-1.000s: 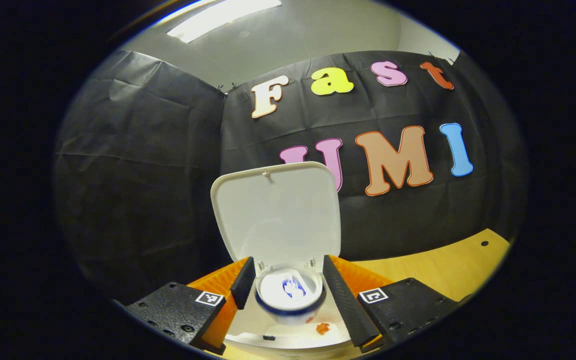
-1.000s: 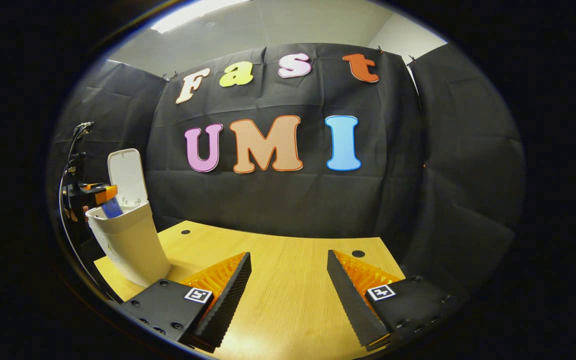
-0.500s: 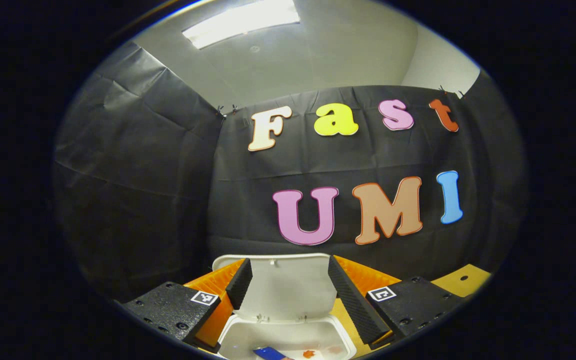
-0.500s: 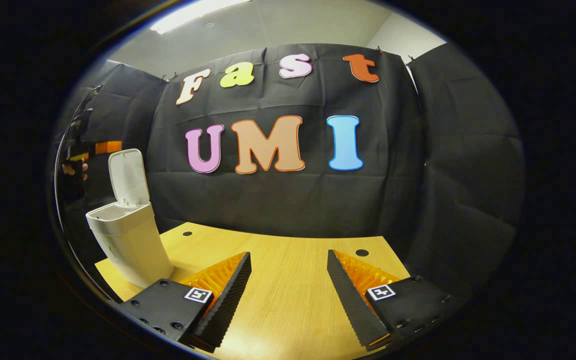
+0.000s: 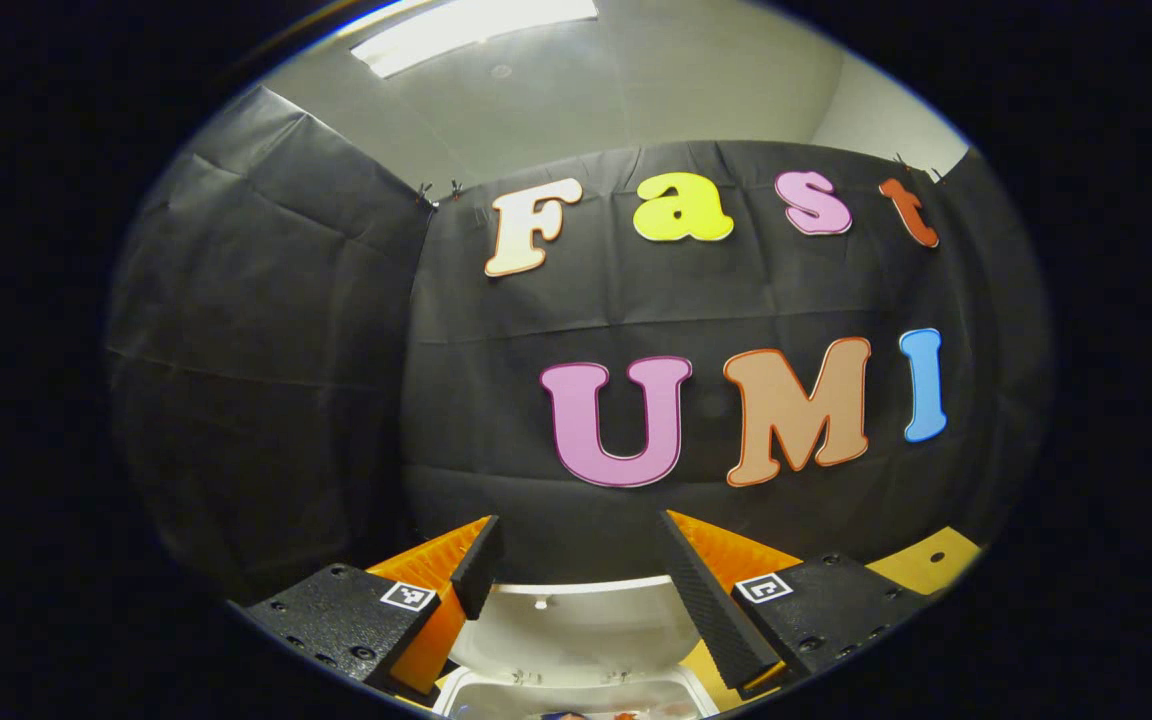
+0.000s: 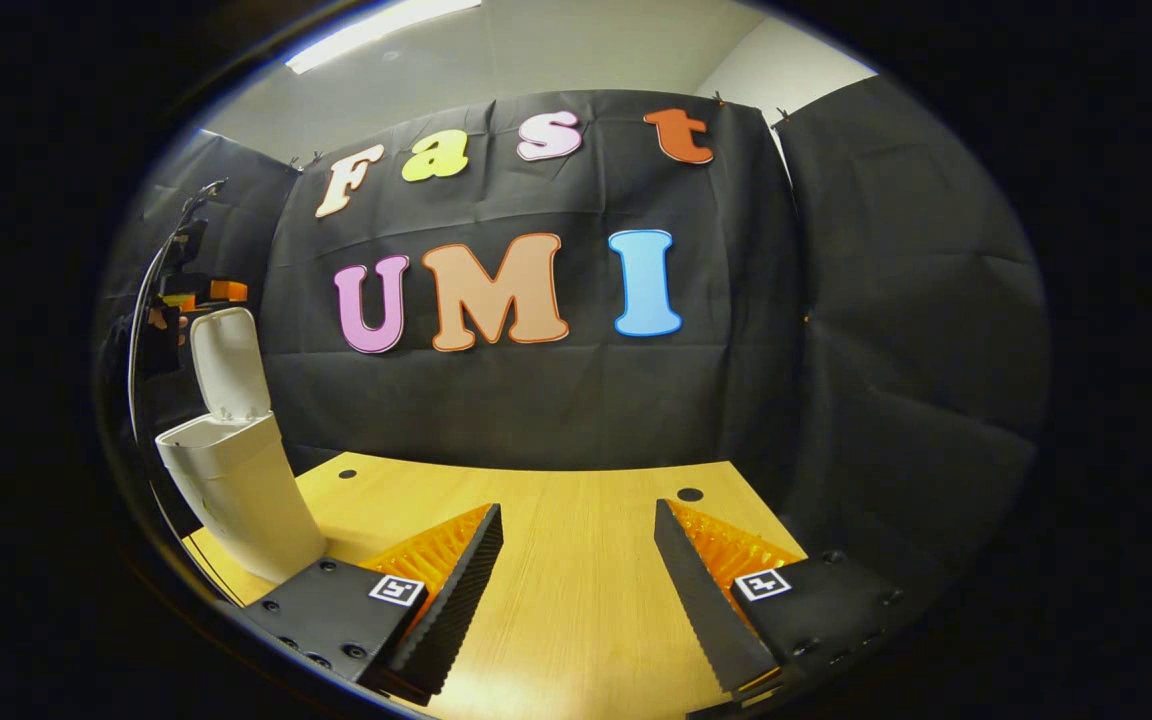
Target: Press the lid of the desktop garbage bin to open it, pick up the crumpled paper on the desktop and throw it into the bin, then pick up the pop can on the desktop and drop it into the bin, and finally close the garbage bin lid.
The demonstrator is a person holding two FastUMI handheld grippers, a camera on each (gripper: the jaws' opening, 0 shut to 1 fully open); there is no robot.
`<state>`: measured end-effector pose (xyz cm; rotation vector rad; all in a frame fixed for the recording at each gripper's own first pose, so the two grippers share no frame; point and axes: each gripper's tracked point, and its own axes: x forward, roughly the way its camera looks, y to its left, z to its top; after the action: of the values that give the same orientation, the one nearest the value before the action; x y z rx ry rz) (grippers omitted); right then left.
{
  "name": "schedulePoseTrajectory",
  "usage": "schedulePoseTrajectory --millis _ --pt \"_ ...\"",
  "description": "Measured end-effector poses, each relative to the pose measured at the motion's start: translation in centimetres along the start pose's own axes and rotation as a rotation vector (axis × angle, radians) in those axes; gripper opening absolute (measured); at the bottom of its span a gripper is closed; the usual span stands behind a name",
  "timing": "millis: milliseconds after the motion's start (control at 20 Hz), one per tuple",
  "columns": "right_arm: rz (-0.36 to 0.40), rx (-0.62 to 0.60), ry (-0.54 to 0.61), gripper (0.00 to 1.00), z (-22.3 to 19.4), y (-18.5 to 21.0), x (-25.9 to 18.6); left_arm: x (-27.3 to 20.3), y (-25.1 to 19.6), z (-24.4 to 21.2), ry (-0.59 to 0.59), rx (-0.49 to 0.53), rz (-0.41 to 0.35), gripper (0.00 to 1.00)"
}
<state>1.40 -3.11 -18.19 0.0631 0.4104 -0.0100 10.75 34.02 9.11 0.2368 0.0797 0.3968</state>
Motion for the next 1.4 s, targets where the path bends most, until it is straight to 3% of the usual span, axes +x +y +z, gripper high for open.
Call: schedulePoseTrajectory --millis 200,500,850,1400 --pt "0.005 0.002 -0.002 0.96 0.5 -0.2 0.3 -1.0 0.1 -0.2 0.019 -0.031 -0.011 0.93" --pt "0.082 -0.025 0.0 0.96 0.9 2.4 1.4 -6.1 -0.5 -1.4 0.02 -0.068 -0.022 0.93" --pt "0.164 -0.051 0.003 0.94 1.2 4.9 2.5 -11.4 -1.0 -5.0 0.066 -0.073 -0.02 0.92" --pt "0.227 -0.08 0.036 0.96 0.5 6.9 2.9 -15.2 -1.5 -11.0 0.112 -0.05 0.011 0.93"
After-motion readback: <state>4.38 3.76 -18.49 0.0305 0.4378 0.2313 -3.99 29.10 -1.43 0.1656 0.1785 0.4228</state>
